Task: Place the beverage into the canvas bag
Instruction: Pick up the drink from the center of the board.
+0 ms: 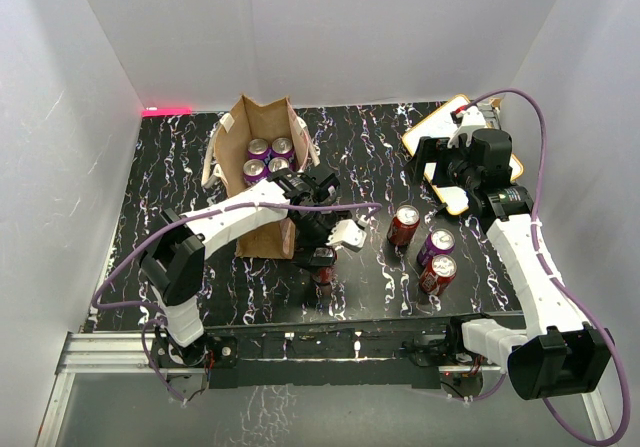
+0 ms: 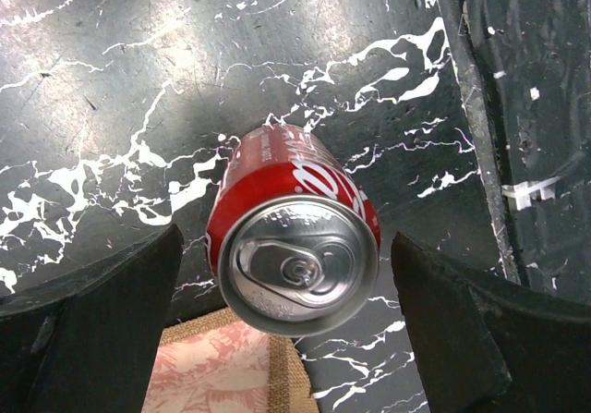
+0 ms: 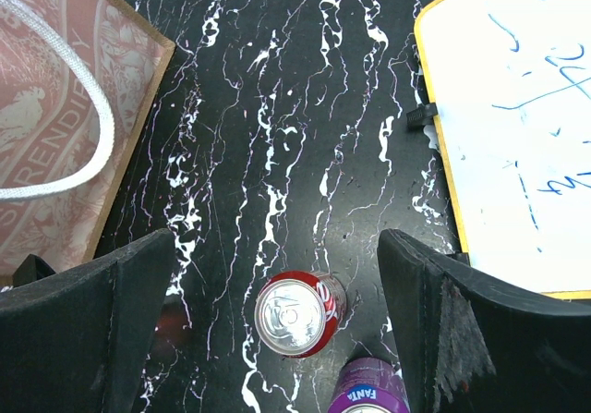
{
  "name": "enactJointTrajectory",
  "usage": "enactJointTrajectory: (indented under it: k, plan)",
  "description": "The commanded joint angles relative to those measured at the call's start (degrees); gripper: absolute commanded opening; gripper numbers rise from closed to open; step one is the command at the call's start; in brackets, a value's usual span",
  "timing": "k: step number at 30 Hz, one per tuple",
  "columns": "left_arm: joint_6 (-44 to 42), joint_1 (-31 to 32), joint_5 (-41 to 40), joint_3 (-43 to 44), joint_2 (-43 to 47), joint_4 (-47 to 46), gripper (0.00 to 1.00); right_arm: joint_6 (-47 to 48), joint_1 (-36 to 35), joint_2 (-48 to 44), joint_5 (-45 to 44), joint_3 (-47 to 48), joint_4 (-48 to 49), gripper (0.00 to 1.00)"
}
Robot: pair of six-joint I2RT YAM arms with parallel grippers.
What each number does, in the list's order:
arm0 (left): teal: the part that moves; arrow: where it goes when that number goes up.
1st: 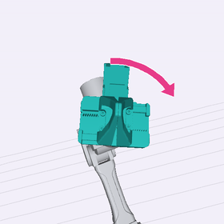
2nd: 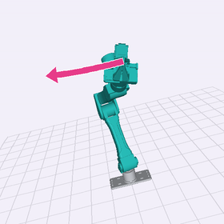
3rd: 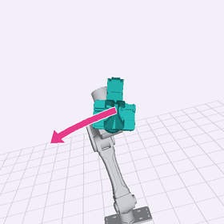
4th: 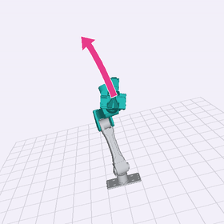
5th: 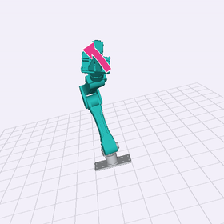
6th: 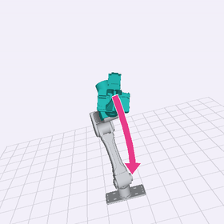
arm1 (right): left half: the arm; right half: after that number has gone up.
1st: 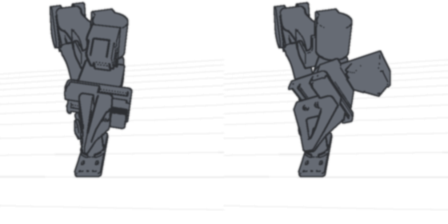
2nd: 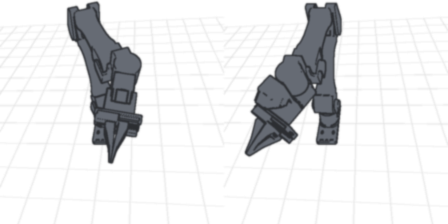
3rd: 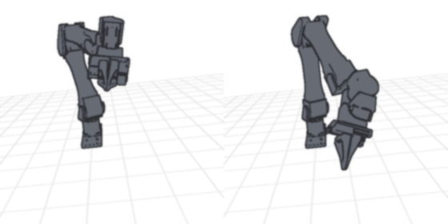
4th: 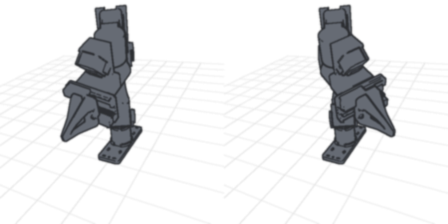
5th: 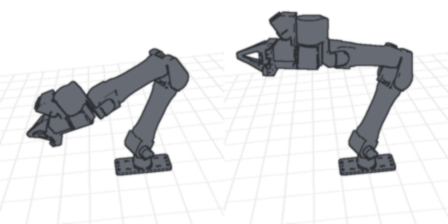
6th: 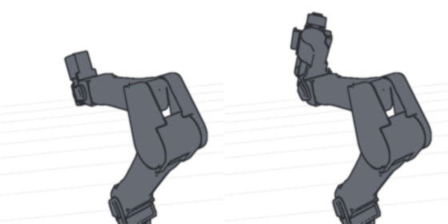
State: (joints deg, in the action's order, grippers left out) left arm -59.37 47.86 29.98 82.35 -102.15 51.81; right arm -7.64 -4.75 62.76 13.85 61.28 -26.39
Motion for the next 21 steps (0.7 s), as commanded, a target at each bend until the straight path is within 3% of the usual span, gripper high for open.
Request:
enactJointTrajectory:
  k: [1, 6, 10, 21]
  plan:
    - [0.50, 0.50, 0.73, -0.03, -1.11, -1.00, 0.94, -0.36, 0.43, -1.22, 0.40, -0.26, 2.66, 0.95]
    - [0.26, 0.70, 0.72, 0.46, -1.85, -1.06, 0.91, -0.32, 0.82, -1.75, 0.31, -0.60, 2.66, 0.95]
    - [0.32, 0.81, 1.01, 0.61, -1.61, -1.01, 0.83, -0.36, 1.02, -1.94, 0.37, -0.80, 2.66, 0.95]
    - [3.76, 0.81, -0.34, 6.03, 0.56, -1.96, 0.41, -0.03, 1.20, -1.02, 1.09, -0.54, 2.96, 0.95]
